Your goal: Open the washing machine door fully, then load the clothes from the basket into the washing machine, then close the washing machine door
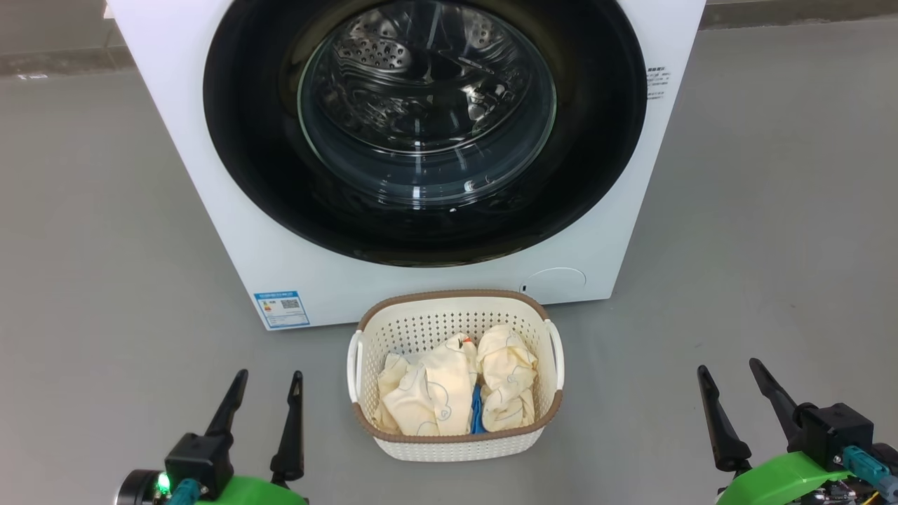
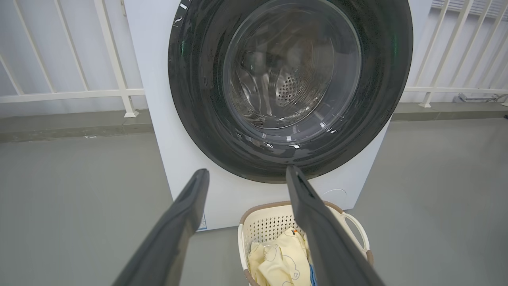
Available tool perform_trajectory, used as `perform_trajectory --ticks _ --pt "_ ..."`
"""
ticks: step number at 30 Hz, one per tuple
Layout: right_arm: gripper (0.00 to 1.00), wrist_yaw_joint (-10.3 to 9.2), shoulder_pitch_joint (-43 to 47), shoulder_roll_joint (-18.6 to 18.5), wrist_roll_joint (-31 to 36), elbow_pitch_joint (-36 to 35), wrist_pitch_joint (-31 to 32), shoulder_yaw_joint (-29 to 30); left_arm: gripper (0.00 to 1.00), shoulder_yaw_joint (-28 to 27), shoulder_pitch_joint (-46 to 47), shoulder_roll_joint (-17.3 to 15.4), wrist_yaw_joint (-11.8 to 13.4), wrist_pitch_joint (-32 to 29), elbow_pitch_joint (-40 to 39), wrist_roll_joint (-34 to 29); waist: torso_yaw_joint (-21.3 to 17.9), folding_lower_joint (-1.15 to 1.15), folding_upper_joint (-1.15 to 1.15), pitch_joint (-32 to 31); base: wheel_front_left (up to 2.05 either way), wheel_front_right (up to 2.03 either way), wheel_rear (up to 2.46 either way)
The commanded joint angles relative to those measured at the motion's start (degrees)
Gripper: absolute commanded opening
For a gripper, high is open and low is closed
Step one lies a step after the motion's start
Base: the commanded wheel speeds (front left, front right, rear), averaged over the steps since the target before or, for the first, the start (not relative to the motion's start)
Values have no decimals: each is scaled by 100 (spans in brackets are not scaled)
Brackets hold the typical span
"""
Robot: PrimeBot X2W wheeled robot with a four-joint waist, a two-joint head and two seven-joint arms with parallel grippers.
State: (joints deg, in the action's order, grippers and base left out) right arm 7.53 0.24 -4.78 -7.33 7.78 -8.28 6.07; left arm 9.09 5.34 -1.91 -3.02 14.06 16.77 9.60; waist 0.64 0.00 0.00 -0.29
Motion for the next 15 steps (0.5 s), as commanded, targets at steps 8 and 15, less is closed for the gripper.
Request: perform_trajectory --ticks 8,15 --pt "100 -4 -37 -93 117 -163 -92 -157 100 -148 267 -98 83 94 -100 -98 1 0 0 -1 0 0 0" --pt "100 -4 -45 -90 96 -147 -111 -157 100 -174 266 -98 104 94 -73 -45 -24 0 0 -9 0 0 0"
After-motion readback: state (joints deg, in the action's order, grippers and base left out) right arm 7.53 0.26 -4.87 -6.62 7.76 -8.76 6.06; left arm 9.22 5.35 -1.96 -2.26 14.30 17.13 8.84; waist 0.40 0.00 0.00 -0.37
